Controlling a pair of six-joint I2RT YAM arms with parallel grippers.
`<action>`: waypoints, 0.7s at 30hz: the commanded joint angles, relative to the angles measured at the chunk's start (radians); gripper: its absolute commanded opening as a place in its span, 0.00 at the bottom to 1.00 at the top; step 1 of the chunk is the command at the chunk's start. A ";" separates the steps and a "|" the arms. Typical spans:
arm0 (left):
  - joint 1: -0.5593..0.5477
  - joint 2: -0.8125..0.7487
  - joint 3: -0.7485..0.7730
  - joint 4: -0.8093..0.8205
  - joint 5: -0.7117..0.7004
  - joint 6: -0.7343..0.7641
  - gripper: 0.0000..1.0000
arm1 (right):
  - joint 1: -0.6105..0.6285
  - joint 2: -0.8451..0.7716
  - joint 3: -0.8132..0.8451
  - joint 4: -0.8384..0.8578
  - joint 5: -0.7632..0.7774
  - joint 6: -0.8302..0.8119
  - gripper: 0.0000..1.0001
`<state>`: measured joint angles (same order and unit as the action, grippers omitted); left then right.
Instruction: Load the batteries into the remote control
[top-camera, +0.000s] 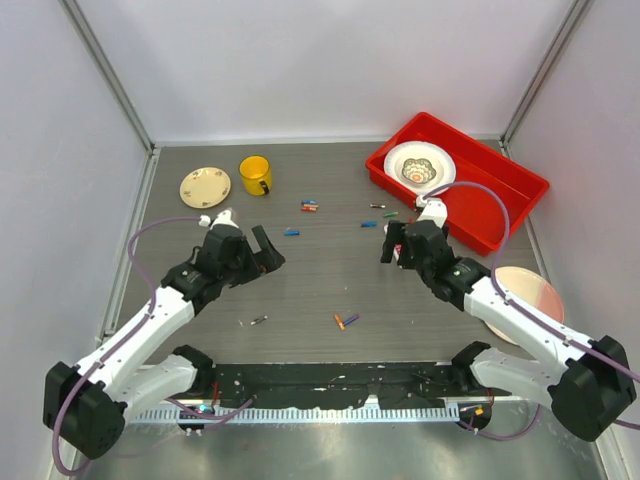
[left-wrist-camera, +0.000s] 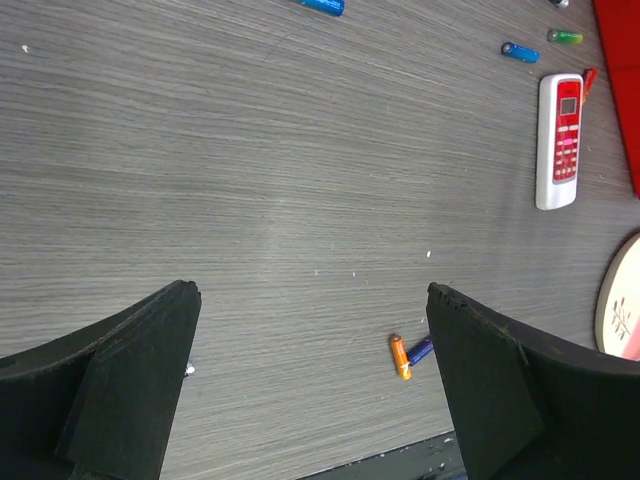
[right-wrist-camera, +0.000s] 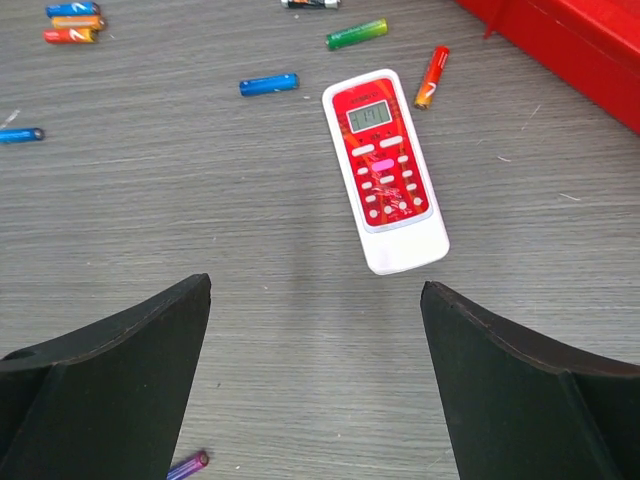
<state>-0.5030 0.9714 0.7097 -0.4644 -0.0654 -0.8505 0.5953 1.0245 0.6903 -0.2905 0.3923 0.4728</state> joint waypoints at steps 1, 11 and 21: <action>0.000 -0.066 -0.025 0.081 0.029 0.019 1.00 | -0.003 0.060 0.055 -0.038 0.033 -0.036 0.91; 0.000 -0.218 -0.104 0.122 0.053 0.037 1.00 | -0.087 0.370 0.186 -0.027 -0.066 -0.094 0.92; 0.000 -0.241 -0.141 0.243 0.283 0.045 1.00 | -0.180 0.491 0.193 0.013 -0.201 -0.123 0.92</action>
<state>-0.5030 0.7330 0.5846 -0.3401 0.0860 -0.8177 0.4179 1.4971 0.8597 -0.3183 0.2607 0.3714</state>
